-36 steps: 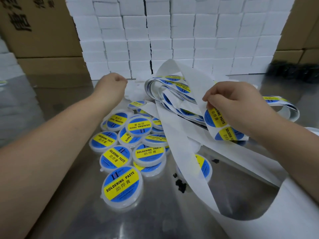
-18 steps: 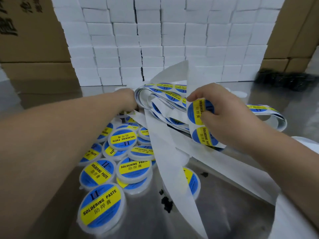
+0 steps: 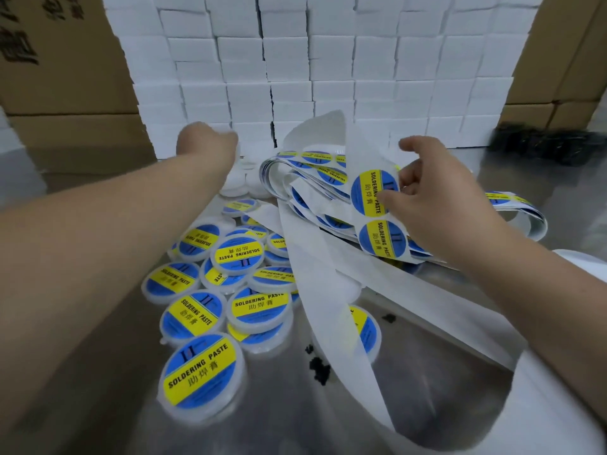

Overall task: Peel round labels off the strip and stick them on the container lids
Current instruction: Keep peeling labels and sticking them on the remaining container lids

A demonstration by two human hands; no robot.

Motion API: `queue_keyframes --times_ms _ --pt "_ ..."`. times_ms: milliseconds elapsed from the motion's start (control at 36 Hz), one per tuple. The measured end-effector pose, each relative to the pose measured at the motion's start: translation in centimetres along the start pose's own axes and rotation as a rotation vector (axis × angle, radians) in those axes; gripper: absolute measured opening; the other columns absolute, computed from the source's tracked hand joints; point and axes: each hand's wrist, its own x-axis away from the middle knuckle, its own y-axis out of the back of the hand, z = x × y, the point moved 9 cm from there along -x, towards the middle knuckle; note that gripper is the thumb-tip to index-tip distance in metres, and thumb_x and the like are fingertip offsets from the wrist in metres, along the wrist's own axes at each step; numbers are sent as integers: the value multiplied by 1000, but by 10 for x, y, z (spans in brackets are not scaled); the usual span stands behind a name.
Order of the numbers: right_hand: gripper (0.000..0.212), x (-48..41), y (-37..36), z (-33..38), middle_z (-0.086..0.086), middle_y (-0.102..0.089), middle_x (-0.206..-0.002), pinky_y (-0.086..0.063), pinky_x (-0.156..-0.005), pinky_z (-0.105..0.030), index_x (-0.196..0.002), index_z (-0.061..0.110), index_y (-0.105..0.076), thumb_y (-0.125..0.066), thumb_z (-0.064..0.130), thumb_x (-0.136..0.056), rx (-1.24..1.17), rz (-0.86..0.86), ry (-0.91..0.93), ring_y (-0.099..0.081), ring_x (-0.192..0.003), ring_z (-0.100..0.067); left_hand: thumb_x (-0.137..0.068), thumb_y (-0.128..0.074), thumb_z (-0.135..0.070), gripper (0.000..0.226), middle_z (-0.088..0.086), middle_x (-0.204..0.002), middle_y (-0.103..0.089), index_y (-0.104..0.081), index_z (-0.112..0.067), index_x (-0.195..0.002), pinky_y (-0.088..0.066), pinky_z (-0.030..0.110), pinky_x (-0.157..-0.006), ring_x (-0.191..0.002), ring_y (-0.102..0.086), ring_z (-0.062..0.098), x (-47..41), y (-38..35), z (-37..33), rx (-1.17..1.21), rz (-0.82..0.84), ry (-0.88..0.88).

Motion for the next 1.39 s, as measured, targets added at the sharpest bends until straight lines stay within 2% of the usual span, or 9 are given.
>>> queue_keyframes --times_ms 111,194,306,445,583,806,945,1222,1389 --pt "39 1 -1 -1 9 -51 -62 -36 -47 -16 -118 27 -42 -60 20 -85 9 -5 -7 -52 -59 2 -90 -48 -11 30 -5 -64 -31 -31 -21 -67 -26 12 -37 -50 -39 10 38 3 -27 359 40 27" --pt "31 1 -2 1 7 -57 -65 -37 -43 -17 -104 31 -37 -61 23 -85 -47 6 2 -51 -53 6 -89 -45 -6 18 -3 -82 -52 -40 -22 -94 -40 15 -53 -59 -60 6 85 5 -54 520 129 -80" --pt "22 4 0 8 3 -64 -72 -35 -41 -15 -93 26 -40 -61 27 -86 -52 -21 32 -52 -52 1 -86 -45 -12 23 1 -95 -63 -38 -32 -96 -42 20 -47 -66 -57 12 150 -7 -84 234 297 -414" --pt "32 7 8 15 8 -63 -70 -37 -48 -12 -72 28 -36 -67 28 -80 -142 -101 63 -59 -65 -6 -87 -50 -35 29 -6 -105 -54 -52 -34 -117 -31 27 -74 -95 -51 15 191 -22 -86 -374 304 -790" --pt "30 9 3 22 18 -57 -51 -35 -45 -8 -69 25 -39 -67 23 -80 -254 -26 124 -51 -52 -3 -86 -54 -41 36 -6 -113 -49 -53 -36 -122 -32 28 -85 -100 -49 12 192 -14 -87 -317 245 -824" --pt "28 21 -23 41 22 -55 -68 -43 -64 -20 -79 31 -45 -57 11 -65 -437 275 250 -52 -67 -6 -89 -50 -31 33 -6 -120 -56 -55 -33 -121 -36 27 -89 -112 -49 16 186 -13 -76 -312 238 -770" --pt "49 18 -20 38 15 -58 -82 -49 -75 -20 -81 31 -45 -47 -17 -76 -416 245 265 -59 -73 -1 -85 -51 -30 31 -12 -104 -65 -58 -40 -114 -43 27 -79 -97 -54 11 185 -16 -68 -175 308 -676" --pt "45 19 -12 43 15 -56 -80 -51 -78 -34 -83 34 -44 -52 -11 -78 -293 157 318 -60 -79 -9 -77 -63 -42 15 -19 -93 -58 -51 -38 -87 -39 16 -67 -87 -53 3 175 -16 -64 -137 315 -616" --pt "51 19 -13 43 34 -58 -74 -48 -73 -19 -88 42 -45 -51 -8 -80 -246 170 314 -57 -78 -3 -77 -62 -43 12 -11 -80 -61 -57 -32 -75 -43 22 -65 -72 -52 6 169 -18 -60 -91 379 -570"
